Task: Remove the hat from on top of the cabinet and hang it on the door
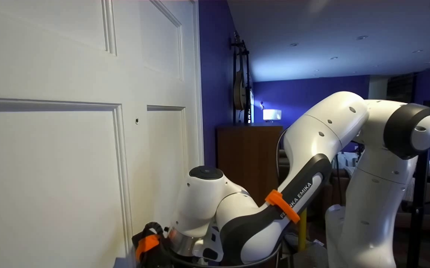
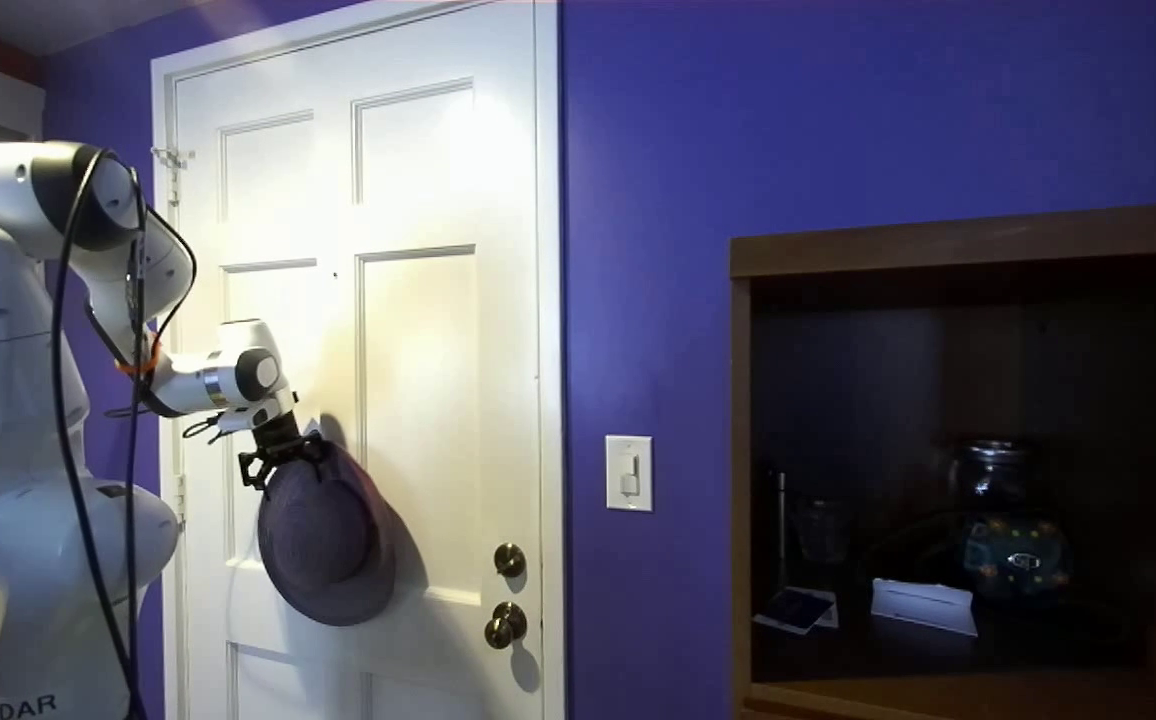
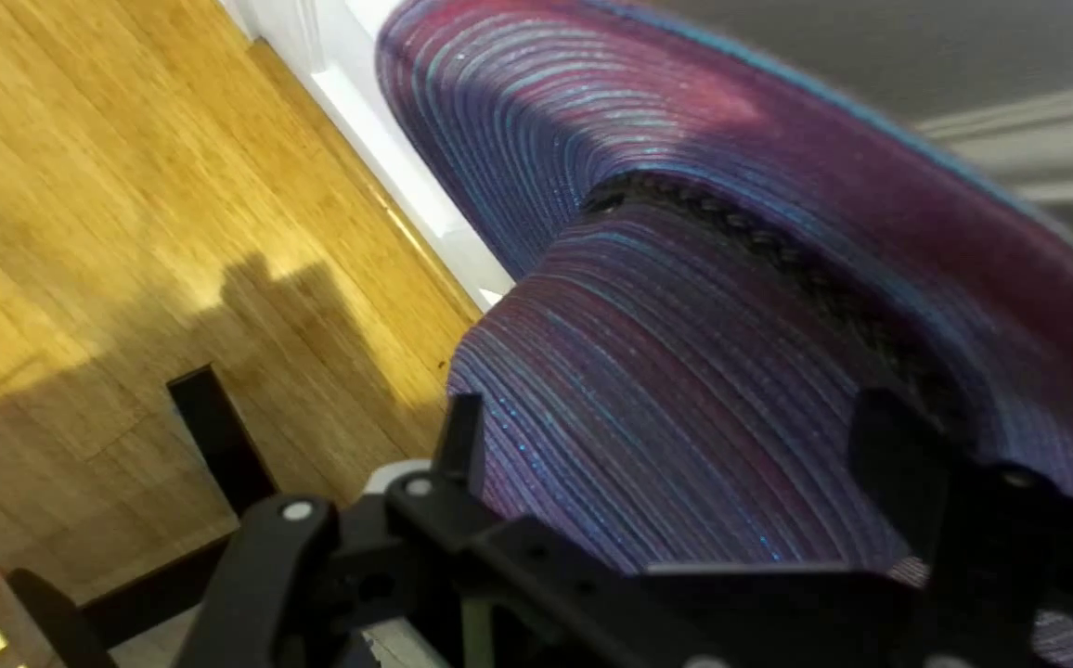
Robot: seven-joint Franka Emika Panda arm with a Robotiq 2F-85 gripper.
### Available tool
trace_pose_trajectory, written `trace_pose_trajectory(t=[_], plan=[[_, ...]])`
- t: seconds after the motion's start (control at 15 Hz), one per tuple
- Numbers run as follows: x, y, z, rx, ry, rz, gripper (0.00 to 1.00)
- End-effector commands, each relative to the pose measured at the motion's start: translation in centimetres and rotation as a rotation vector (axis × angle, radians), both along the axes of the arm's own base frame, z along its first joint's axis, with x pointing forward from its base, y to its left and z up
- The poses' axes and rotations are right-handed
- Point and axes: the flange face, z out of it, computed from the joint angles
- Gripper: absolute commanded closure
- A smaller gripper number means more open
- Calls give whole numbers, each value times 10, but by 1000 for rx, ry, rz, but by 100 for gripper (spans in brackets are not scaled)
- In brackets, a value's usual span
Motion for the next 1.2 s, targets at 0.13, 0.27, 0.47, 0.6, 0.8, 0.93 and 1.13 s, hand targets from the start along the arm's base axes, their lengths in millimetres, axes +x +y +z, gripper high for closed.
trace_pose_trajectory(t=[0.13,0.27,0.47,0.6,0.8,0.93,1.13], plan=[[-6,-3,15,-49,120,125,0],[-5,-8,18,-76,144,154,0],[-5,-14,27,-114,170,215,0],[-7,-15,34,-123,203,305,0],[-10,-20,48,-148,234,441,0],[-11,-27,58,-197,254,523,0],[-12,-36,72,-255,282,642,0]])
